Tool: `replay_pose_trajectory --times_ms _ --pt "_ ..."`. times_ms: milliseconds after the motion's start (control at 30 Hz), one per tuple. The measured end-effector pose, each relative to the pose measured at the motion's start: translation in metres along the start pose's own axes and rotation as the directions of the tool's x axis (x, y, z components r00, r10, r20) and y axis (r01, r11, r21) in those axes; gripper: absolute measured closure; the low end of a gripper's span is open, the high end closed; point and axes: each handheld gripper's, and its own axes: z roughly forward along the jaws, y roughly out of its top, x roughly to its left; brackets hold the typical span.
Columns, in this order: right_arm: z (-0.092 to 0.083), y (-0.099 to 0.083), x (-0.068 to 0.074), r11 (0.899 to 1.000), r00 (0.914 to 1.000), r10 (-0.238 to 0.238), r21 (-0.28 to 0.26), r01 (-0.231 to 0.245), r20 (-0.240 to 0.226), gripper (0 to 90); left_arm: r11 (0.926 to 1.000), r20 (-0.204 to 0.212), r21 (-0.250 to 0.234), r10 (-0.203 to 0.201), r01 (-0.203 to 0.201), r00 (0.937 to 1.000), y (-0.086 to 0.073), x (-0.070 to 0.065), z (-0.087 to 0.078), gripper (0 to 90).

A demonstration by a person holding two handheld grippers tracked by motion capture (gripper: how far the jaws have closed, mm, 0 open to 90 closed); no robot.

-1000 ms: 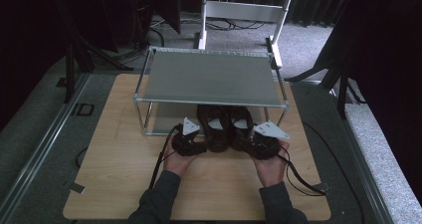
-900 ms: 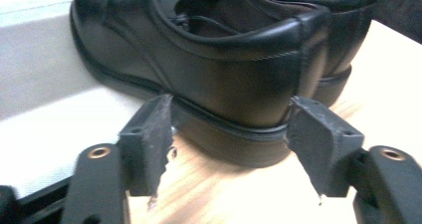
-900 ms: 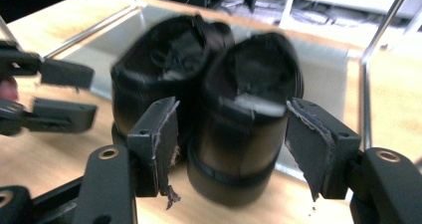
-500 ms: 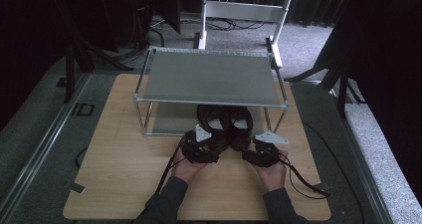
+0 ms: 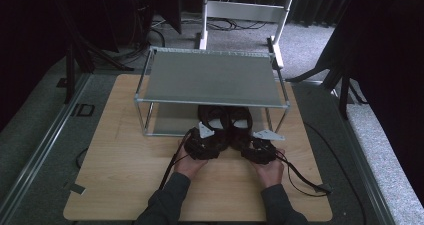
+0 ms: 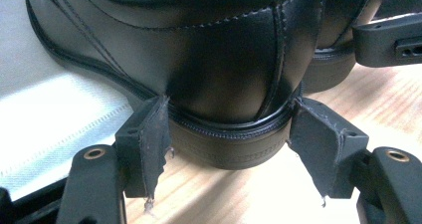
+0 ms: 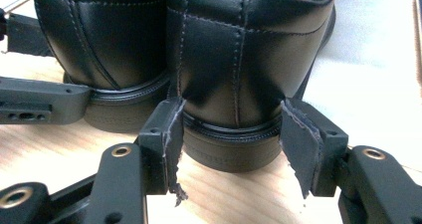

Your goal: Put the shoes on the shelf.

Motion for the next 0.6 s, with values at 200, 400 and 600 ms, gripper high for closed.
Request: replay_pose_trajectory --times_ms 200,400,600 --pt "0.011 0.008 -0.001 1.000 0.9998 0.019 0.008 -0.019 -0.010 43.9 0.9999 -0.011 0.006 -0.011 0.011 0.9999 0.005 0.012 0.006 35.2" --pt "0.022 0.017 0.001 0.999 0.9995 0.031 0.008 -0.031 -0.007 44.0 0.9997 0.000 0.021 -0.008 0.008 1.0000 0.012 0.028 0.011 35.8" --pt "0.032 0.023 0.002 0.999 0.9989 0.044 0.003 -0.044 -0.017 45.6 0.9995 -0.028 0.031 -0.004 0.005 0.9996 0.016 0.039 0.014 39.1"
